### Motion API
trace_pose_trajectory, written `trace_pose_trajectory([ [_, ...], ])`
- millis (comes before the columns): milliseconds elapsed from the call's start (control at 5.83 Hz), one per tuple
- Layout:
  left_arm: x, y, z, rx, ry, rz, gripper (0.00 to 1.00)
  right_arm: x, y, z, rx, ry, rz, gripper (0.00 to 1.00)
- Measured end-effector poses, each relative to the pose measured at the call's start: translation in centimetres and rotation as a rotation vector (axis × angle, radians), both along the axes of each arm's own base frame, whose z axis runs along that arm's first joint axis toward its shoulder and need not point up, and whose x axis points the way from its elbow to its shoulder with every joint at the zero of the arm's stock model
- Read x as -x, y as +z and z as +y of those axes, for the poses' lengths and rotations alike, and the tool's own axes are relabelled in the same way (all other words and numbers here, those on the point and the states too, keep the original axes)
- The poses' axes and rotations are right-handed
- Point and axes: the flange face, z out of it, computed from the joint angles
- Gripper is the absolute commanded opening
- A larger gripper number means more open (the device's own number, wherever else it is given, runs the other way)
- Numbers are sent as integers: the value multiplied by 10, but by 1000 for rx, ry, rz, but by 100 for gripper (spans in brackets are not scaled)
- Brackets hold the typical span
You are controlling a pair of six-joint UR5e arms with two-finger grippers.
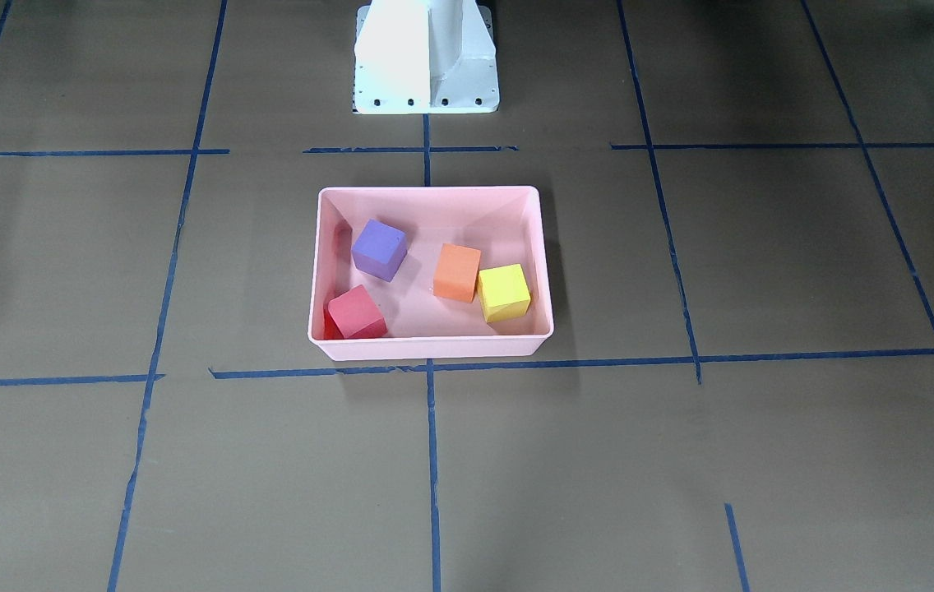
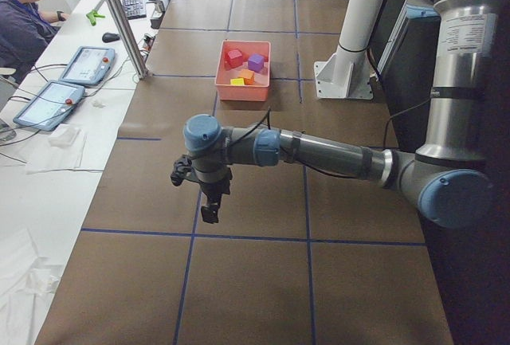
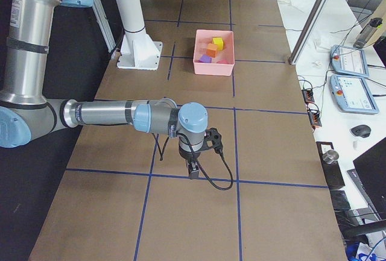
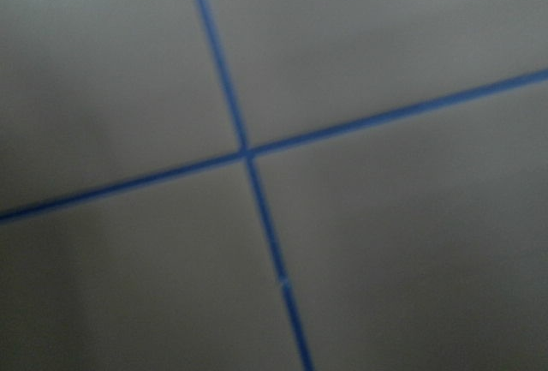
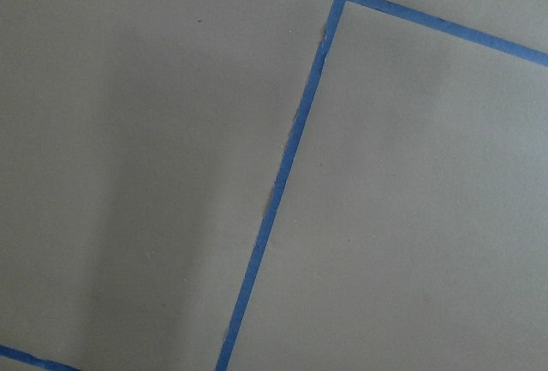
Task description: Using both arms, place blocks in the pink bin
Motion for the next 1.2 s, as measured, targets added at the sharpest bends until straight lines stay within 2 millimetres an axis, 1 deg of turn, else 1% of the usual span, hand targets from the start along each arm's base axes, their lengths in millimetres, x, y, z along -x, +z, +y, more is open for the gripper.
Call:
trace_pose_trajectory([
  [172,3,25,21,32,-3,10,100,0,-1,-1,8,12,0,100],
  [343,4,49,37,73,-4,8,100,0,-1,-1,9,16,0,100],
  [515,5,59,42,88,-4,-1,100,0,-1,-2,9,16,0,100],
  [858,12,59,39,70,1,-95,100,0,0,-1,11,15,1,100],
  [1201,15,58,37,58,6,-137,100,0,1,0,12,15,0,100],
])
